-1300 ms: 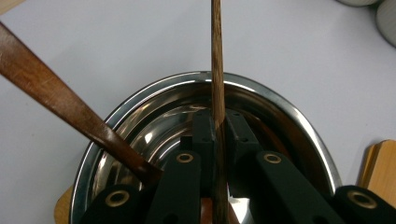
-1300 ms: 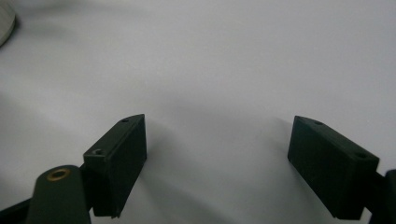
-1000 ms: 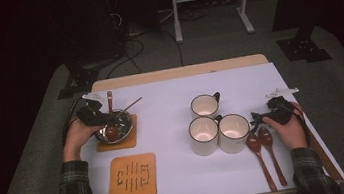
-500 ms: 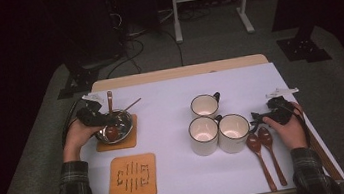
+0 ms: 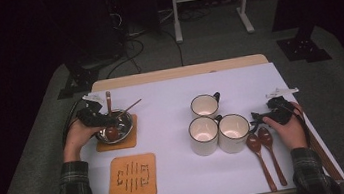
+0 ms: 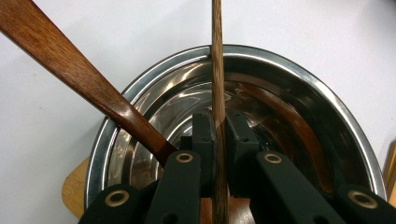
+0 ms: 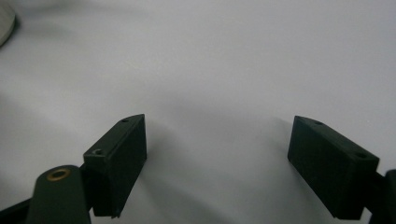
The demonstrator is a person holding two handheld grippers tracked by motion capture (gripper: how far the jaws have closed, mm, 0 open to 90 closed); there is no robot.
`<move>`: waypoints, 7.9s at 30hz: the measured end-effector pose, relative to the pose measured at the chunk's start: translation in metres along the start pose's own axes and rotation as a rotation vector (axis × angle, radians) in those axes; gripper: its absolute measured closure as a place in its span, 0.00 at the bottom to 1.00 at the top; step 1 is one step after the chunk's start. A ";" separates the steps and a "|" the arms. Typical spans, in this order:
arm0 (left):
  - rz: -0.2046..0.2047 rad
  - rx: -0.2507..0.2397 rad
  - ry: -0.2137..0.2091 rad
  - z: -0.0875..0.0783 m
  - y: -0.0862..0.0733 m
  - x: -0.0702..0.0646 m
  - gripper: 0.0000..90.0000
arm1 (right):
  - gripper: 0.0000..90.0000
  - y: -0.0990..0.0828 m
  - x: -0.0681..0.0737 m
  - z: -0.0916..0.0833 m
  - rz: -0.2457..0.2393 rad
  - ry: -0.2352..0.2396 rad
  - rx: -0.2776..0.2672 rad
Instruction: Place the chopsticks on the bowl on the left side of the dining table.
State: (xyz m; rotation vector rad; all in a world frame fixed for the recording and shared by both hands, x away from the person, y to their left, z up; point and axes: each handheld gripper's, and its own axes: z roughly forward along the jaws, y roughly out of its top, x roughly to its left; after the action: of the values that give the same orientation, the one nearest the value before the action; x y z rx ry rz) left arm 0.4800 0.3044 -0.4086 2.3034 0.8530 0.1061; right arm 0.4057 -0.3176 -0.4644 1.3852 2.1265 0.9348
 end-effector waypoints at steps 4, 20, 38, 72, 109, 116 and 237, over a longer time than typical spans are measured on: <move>0.006 0.005 0.000 -0.001 0.000 0.001 0.93 | 0.20 0.000 0.000 0.000 0.000 0.000 0.000; -0.002 -0.042 0.013 -0.007 0.002 -0.001 0.81 | 0.20 0.000 0.000 0.000 0.000 0.000 0.000; -0.001 -0.060 0.049 -0.019 0.006 -0.006 0.56 | 0.20 0.000 0.000 0.000 0.000 0.000 0.000; 0.016 -0.045 0.069 -0.018 0.020 -0.040 0.00 | 0.20 0.000 -0.001 0.001 0.003 0.006 -0.001; 0.106 -0.074 0.051 -0.012 0.022 -0.108 0.00 | 0.20 0.000 -0.001 0.000 0.004 0.007 -0.001; 0.127 -0.092 0.047 -0.015 0.022 -0.125 0.00 | 0.20 0.000 -0.001 0.000 0.004 0.006 -0.001; 0.243 0.061 0.026 0.086 -0.011 -0.205 0.01 | 0.24 0.008 0.000 -0.019 0.043 0.013 -0.007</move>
State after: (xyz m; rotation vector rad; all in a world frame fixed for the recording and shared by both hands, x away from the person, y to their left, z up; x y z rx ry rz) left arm 0.3379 0.1383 -0.4515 2.4603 0.5924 0.2195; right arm 0.3980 -0.3209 -0.4457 1.4310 2.1083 0.9690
